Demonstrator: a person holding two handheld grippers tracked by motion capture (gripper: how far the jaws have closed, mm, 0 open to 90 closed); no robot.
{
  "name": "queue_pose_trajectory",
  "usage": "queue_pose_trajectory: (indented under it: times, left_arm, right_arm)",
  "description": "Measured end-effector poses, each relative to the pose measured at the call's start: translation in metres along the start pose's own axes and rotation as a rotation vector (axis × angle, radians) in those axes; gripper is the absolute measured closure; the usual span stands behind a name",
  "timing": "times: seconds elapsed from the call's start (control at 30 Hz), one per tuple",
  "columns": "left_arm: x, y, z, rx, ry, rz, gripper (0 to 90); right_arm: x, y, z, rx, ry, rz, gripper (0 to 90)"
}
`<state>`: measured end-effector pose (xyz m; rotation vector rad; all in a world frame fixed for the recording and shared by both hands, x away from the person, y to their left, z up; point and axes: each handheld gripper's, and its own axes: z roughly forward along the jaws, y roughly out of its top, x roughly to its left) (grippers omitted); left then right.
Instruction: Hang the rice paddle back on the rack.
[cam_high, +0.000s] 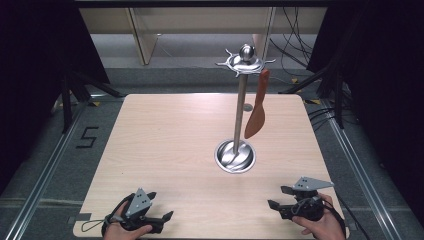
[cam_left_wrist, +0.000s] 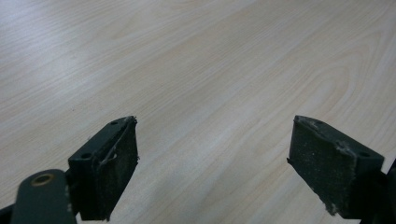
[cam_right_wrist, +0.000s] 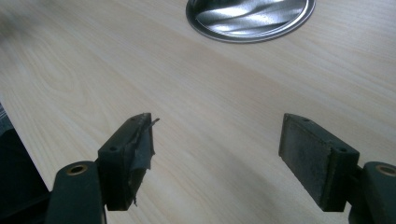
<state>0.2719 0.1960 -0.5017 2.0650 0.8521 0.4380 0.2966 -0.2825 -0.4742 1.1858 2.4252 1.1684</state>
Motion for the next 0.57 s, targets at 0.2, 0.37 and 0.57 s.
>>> queue_pose_trajectory:
  times: [0.2,0.37,0.57]
  left_arm:
    - [-0.0003,-0.0001,0.0001,0.001,-0.001,-0.002,14.9]
    - [-0.0019,-0.0007,-0.0001,0.004,0.0,-0.031,14.9]
    - [-0.0019,-0.0003,0.0001,0.001,0.002,-0.028,14.9]
  right_arm:
    - [-0.0004,0.0003,0.0005,-0.006,-0.001,-0.006,27.2]
    - [-0.0018,0.0002,0.0009,-0.009,0.019,-0.004,27.2]
    - [-0.0019,0.0005,0.0006,-0.014,0.019,-0.005,27.2]
